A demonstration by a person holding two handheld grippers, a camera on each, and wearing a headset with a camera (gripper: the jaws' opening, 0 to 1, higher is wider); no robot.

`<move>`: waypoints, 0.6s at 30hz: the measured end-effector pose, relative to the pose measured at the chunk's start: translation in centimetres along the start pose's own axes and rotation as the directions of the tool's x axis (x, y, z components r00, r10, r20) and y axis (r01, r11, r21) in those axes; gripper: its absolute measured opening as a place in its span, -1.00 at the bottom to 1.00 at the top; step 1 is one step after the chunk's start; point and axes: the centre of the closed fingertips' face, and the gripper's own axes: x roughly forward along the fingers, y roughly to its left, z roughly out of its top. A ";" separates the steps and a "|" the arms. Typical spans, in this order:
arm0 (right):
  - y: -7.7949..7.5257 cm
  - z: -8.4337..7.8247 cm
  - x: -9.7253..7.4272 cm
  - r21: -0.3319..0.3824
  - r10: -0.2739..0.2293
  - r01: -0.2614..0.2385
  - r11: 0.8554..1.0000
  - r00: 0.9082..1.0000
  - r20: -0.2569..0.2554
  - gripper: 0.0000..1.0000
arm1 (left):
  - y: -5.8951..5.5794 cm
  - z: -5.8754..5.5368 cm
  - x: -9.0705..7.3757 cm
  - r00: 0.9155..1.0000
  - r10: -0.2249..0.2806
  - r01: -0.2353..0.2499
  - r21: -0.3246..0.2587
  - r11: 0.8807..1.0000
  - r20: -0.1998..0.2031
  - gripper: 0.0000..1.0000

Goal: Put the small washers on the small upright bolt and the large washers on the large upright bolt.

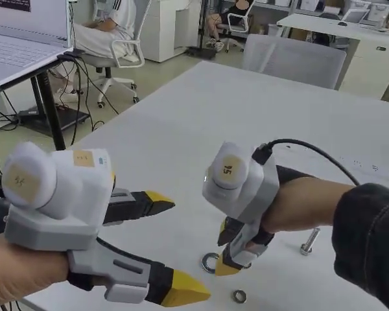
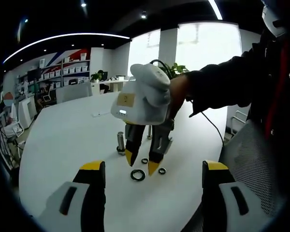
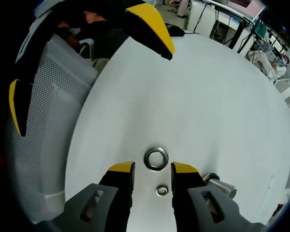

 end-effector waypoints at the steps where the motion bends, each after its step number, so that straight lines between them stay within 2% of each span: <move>1: 0.0 0.0 0.1 0.000 -0.001 0.001 1.000 1.000 0.001 -0.37 | 0.0 0.0 0.0 1.000 0.000 0.000 0.000 1.000 0.000 0.64; 9: -0.1 0.1 1.2 0.003 0.005 -0.005 1.000 1.000 -0.002 -0.37 | -0.1 -0.4 -0.3 1.000 0.003 -0.003 -0.005 1.000 -0.004 0.64; 18: -0.2 0.1 1.5 0.003 0.002 -0.002 1.000 1.000 -0.003 -0.39 | 0.0 -0.4 -0.4 1.000 0.008 -0.008 -0.008 1.000 -0.001 0.64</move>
